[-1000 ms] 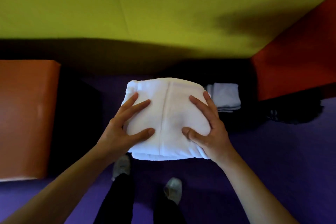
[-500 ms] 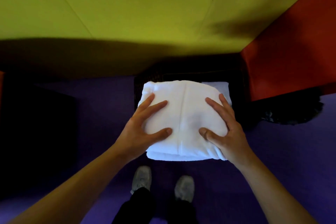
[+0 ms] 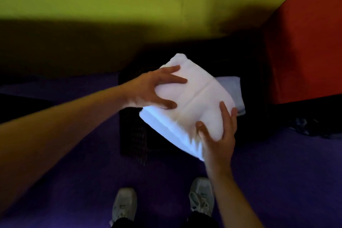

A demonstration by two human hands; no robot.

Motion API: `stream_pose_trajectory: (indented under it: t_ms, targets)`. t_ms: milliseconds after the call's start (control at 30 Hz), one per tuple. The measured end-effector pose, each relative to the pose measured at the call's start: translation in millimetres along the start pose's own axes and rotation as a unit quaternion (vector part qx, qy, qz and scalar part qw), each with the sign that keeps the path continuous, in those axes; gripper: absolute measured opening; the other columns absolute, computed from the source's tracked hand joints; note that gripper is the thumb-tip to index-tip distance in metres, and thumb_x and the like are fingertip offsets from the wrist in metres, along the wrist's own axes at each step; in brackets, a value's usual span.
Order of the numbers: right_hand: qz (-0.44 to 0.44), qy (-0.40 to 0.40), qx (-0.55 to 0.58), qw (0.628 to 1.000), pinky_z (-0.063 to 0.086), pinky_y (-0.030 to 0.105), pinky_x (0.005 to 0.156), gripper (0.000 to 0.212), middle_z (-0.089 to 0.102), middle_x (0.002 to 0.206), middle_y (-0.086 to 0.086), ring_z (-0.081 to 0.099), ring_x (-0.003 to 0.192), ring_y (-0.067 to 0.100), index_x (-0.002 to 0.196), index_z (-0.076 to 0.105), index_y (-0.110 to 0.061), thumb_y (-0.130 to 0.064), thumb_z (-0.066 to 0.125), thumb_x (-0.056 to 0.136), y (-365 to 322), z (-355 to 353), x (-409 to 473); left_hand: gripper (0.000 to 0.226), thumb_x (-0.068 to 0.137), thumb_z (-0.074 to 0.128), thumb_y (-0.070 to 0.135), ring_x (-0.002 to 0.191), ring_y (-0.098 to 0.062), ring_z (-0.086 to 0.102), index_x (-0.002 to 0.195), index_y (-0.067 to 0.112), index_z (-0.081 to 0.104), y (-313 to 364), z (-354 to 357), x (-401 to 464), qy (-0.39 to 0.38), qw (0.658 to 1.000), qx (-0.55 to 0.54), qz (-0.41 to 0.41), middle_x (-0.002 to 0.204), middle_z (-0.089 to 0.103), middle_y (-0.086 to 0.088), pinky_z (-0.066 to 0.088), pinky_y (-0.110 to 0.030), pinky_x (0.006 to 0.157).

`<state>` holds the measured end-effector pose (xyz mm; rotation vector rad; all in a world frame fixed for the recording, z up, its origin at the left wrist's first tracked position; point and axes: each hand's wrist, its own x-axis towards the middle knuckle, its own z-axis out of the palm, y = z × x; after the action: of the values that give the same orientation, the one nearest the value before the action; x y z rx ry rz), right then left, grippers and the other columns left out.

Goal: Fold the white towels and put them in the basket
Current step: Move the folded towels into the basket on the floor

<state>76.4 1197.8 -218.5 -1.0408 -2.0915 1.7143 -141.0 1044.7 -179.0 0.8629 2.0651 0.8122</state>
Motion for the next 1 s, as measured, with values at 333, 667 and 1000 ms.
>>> stream_pose_trajectory:
  t_ms: [333,667,1000]
  targets:
    - [0.064,0.205,0.063,0.975,0.029,-0.008,0.09,0.082,0.017,0.163,-0.015,0.023,0.138,-0.015,0.142,0.044,-0.053,-0.049,0.083,0.071,52,66,6,0.071,0.069,0.091,0.035,0.145,0.002,0.028,0.132,0.048,0.06,-4,-10,115,-0.136,0.97,0.175,0.104,0.16,0.032,0.015,0.017,-0.006,0.112]
    - [0.188,0.155,-0.029,0.969,0.02,0.039,0.121,0.082,0.001,0.167,0.006,0.008,0.152,0.023,0.156,0.027,-0.034,-0.043,0.07,0.087,55,129,2,0.076,0.068,0.086,0.048,0.149,-0.005,0.022,0.137,0.05,0.054,-47,-7,113,-0.194,0.935,0.241,0.176,0.165,0.02,0.013,0.019,-0.016,0.117]
    - [0.062,-0.129,-0.425,0.894,0.041,0.044,0.1,0.054,0.048,0.139,0.01,0.045,0.122,0.034,0.141,0.044,-0.024,-0.044,0.054,0.092,58,100,43,0.061,0.102,0.043,0.042,0.15,-0.05,-0.002,0.157,0.041,0.016,-123,96,101,-0.14,0.836,0.525,-0.079,0.168,-0.013,-0.007,0.009,-0.067,0.119]
